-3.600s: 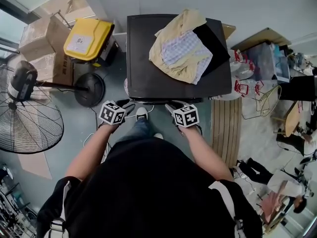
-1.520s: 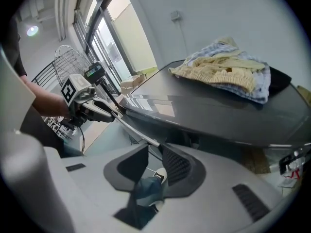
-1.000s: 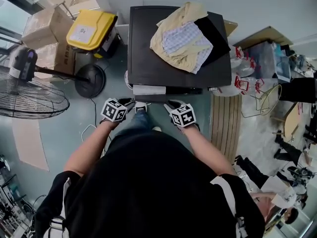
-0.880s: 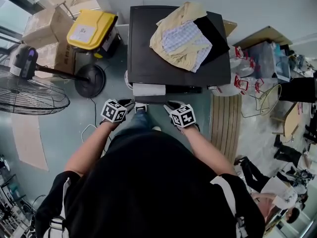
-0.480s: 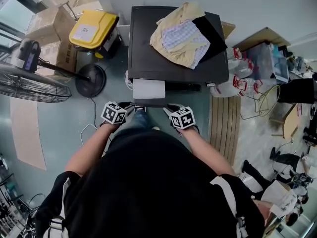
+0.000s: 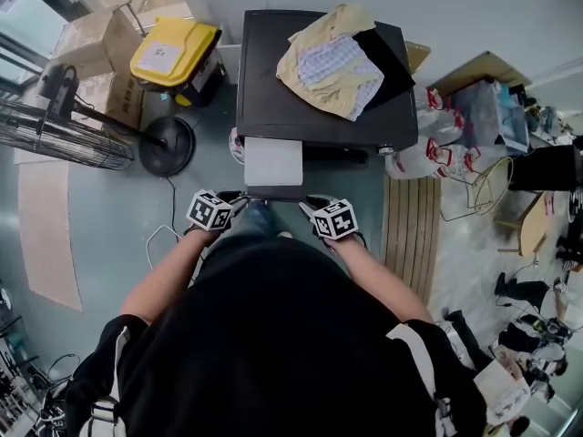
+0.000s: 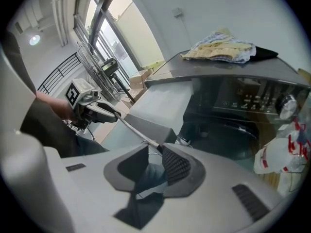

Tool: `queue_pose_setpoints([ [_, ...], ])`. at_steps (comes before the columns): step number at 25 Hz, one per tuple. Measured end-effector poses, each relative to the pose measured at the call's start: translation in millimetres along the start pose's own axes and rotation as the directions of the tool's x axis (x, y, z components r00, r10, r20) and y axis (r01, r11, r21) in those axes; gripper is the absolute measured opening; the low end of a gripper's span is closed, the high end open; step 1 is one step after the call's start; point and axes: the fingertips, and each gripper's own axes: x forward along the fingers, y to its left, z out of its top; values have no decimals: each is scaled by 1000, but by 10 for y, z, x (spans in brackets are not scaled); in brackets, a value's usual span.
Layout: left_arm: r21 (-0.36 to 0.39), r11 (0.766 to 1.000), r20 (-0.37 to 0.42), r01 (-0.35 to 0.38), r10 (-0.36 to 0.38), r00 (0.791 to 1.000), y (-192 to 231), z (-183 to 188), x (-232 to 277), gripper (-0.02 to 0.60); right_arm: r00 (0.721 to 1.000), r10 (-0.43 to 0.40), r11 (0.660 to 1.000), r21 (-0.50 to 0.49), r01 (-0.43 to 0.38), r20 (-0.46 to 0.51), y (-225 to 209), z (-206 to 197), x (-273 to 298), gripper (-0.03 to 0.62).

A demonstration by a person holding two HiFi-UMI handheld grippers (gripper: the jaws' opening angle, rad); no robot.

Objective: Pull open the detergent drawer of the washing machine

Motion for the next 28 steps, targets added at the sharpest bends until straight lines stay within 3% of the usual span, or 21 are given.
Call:
queue_pose_setpoints([
  [28, -13, 1000, -29, 7, -8, 1000, -141, -321, 55, 114, 999, 31, 999, 14, -30, -45, 100, -356, 41, 98],
])
